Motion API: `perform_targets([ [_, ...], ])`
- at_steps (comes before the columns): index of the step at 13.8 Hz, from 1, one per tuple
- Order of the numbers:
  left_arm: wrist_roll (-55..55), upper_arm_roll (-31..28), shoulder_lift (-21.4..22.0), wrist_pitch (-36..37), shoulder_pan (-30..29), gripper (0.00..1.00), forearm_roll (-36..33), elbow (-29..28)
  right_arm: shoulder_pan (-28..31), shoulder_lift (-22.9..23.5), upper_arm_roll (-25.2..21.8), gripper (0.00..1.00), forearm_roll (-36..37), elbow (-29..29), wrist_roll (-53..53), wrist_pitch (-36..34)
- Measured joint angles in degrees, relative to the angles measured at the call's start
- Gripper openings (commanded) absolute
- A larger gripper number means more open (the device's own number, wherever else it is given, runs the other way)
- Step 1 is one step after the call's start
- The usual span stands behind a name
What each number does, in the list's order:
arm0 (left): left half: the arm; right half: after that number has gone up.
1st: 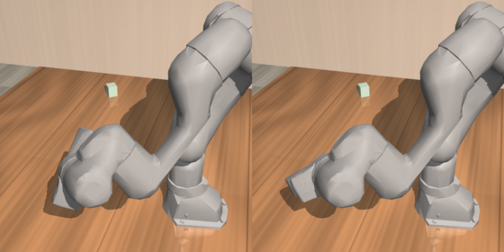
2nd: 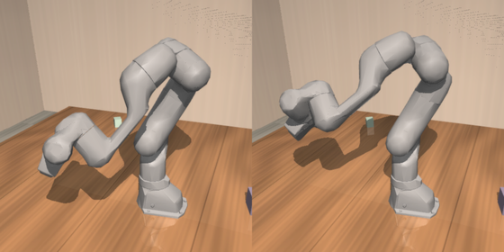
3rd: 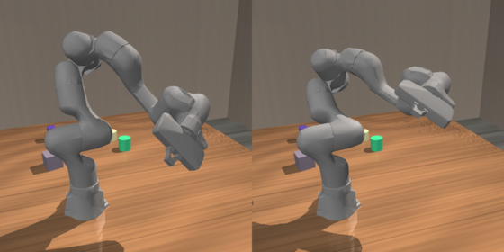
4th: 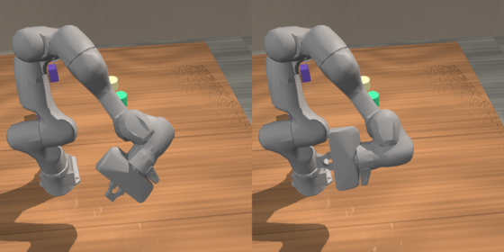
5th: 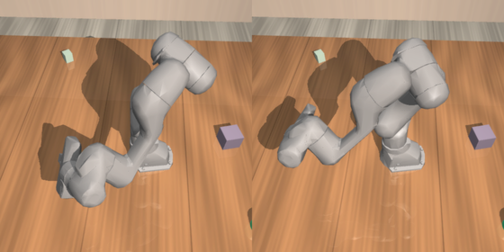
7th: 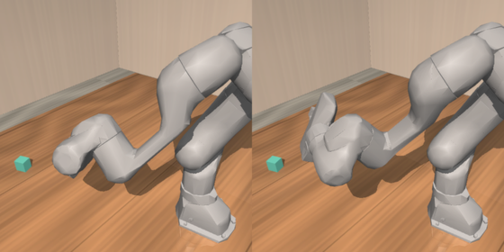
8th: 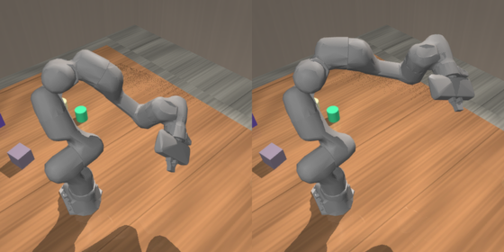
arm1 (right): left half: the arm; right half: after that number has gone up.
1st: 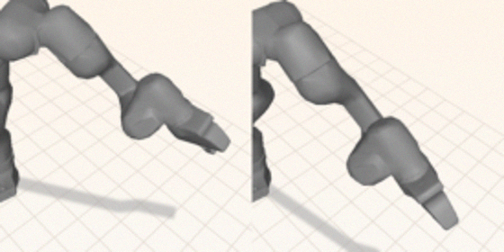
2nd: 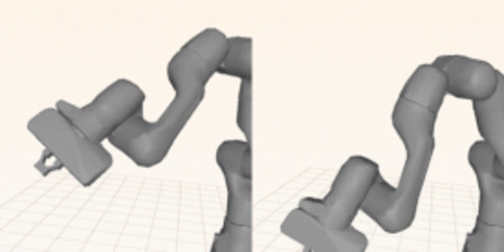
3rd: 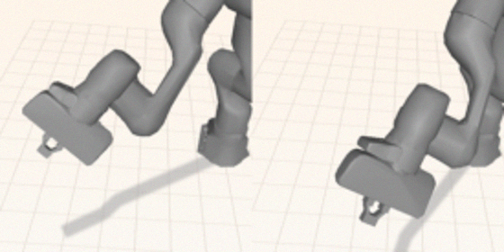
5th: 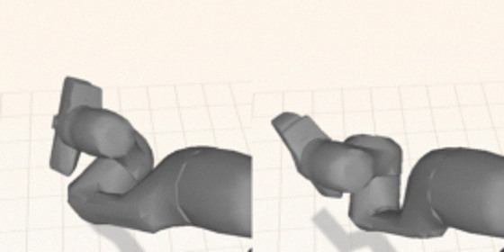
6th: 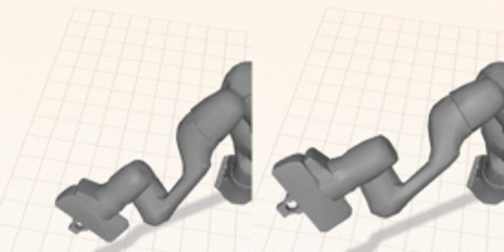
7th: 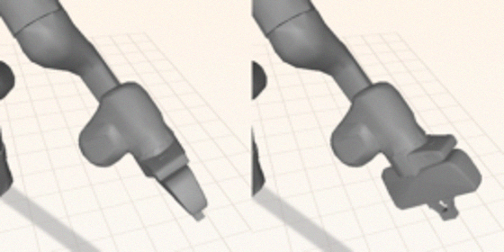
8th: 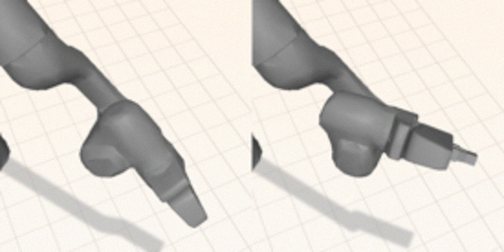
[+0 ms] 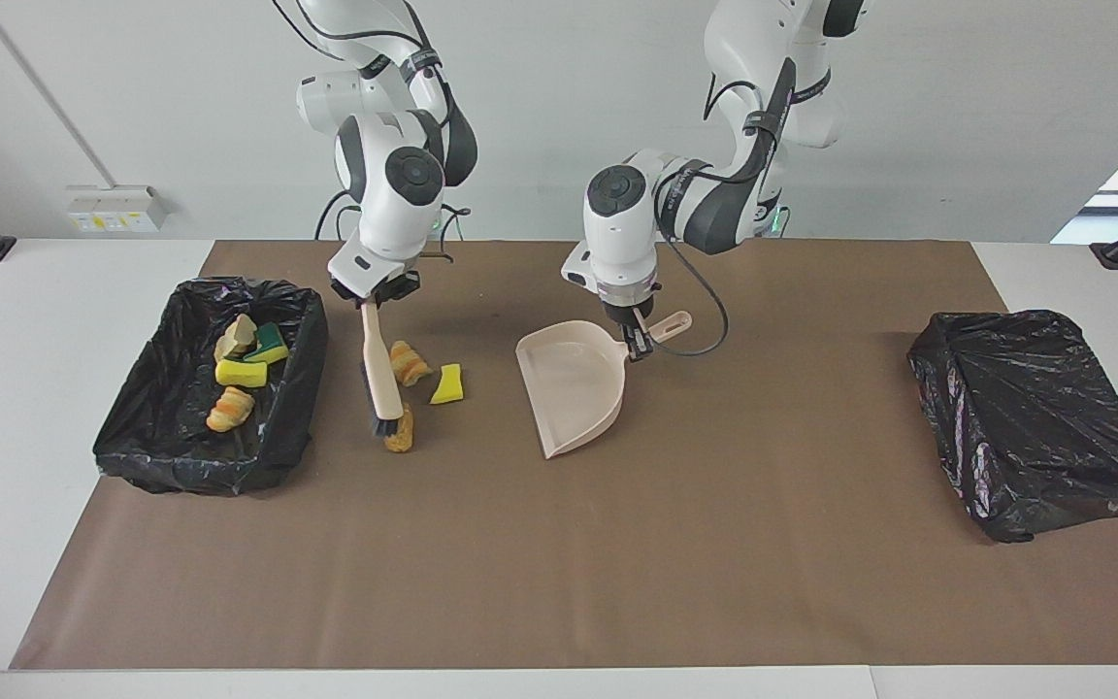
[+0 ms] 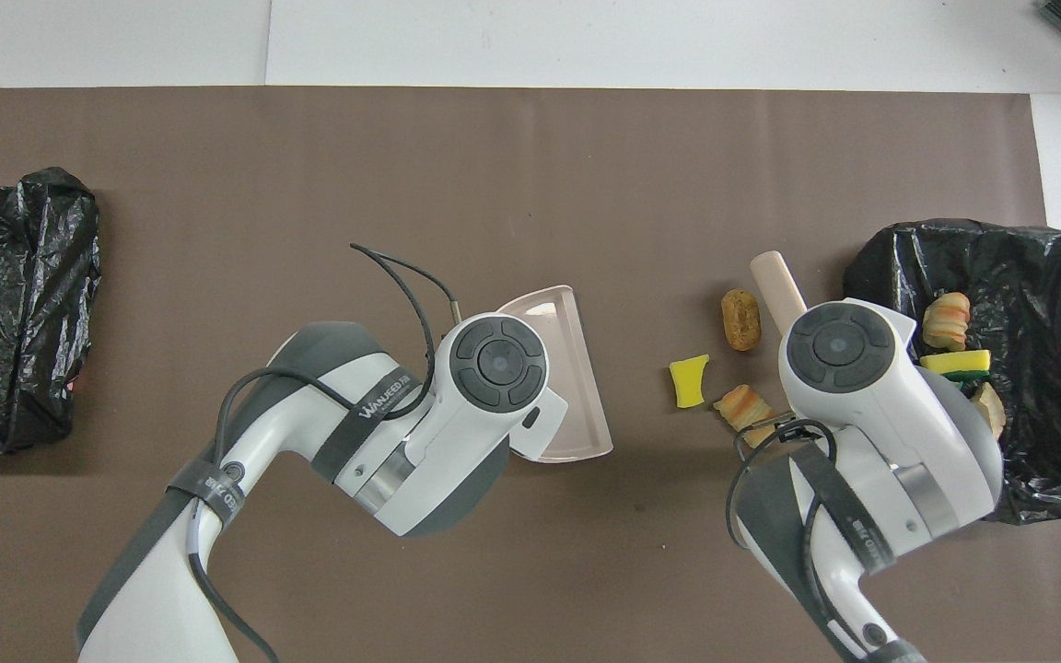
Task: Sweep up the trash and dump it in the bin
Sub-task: 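Set the dustpan by the scraps while the right gripper grasps the brush, then sweep the bread scraps and sponge into the dustpan with the right gripper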
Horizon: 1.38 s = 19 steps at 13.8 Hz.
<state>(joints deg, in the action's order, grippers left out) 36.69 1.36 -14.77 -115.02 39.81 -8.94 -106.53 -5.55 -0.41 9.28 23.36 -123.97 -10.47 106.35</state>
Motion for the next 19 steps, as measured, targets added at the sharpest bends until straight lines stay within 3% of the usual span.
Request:
perform_targets([
  [3, 0.0, 0.0, 0.0, -0.9, 1.7, 0.0, -3.9, -1.1, 0.9, 4.6, 0.0, 0.0, 0.3, 1.9, 0.0, 2.3],
  [5, 0.0, 0.1, -0.1, -1.3, 2.3, 0.0, -4.5, -1.4, 0.8, 6.2, 0.4, 0.0, -3.2, 2.1, 0.1, 2.2],
  [11, 0.0, 0.1, -0.1, -0.5, 2.3, 0.0, -4.5, -2.1, 0.3, 6.4, 1.1, 0.0, -25.6, 1.9, 10.2, 1.7],
  [19, -0.3, 0.1, 1.7, 1.6, 2.3, 0.0, -4.5, -5.9, -6.6, 6.7, 1.3, 0.0, -48.3, 1.8, 10.7, 2.4],
])
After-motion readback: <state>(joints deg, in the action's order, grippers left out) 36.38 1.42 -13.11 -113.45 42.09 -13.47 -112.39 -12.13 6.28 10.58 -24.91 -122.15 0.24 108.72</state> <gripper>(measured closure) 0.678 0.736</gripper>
